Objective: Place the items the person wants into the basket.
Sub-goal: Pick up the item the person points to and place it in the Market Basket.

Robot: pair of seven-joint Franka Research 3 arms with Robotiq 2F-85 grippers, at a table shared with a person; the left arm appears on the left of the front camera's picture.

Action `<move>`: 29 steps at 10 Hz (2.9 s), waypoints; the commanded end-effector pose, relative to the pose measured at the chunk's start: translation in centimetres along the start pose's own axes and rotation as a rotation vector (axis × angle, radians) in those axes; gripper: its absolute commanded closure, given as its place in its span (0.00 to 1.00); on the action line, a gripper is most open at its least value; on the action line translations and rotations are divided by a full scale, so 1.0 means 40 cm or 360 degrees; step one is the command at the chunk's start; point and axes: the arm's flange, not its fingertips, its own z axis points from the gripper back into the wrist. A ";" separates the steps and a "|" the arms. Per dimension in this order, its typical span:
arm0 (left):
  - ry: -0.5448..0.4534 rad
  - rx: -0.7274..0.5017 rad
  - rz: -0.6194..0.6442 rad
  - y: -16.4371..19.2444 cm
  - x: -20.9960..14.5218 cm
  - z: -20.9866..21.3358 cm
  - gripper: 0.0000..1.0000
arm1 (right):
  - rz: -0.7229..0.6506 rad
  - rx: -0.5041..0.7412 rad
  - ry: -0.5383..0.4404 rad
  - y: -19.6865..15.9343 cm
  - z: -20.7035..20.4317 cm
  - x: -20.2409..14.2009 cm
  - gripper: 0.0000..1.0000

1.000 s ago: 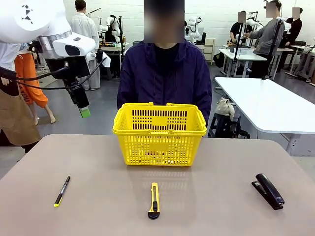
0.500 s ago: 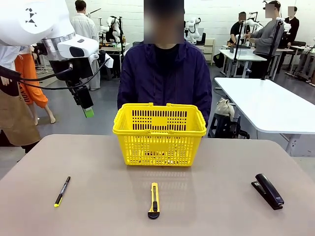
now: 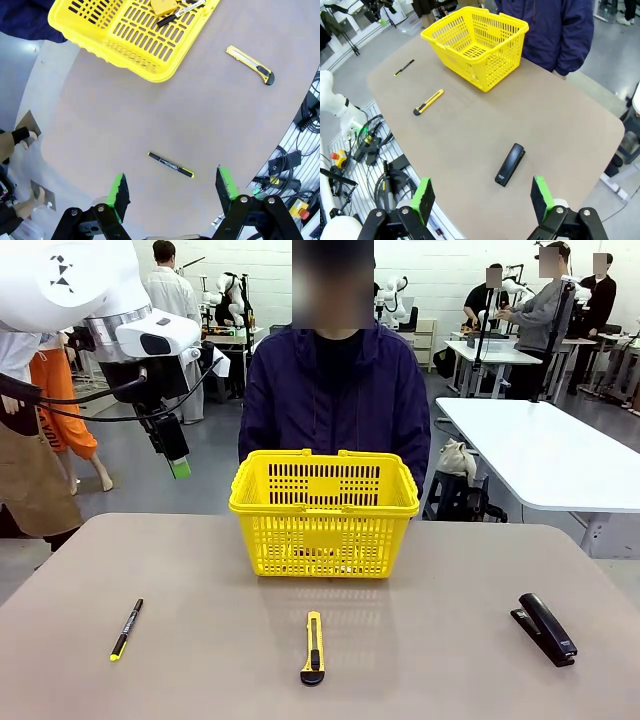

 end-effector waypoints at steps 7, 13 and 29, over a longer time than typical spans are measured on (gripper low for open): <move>-0.0870 -0.0306 -0.0378 0.166 -0.572 0.083 0.10 | 0.0014 0.0034 -0.0051 -0.002 -0.004 0.001 0.00; -0.1005 -0.0419 -0.0209 0.225 -0.757 0.068 0.10 | 0.0014 0.0034 -0.0051 -0.002 -0.004 0.001 0.00; -0.0985 -0.0408 -0.0145 0.226 -0.762 0.062 0.10 | 0.0014 0.0034 -0.0051 -0.002 -0.004 0.001 0.00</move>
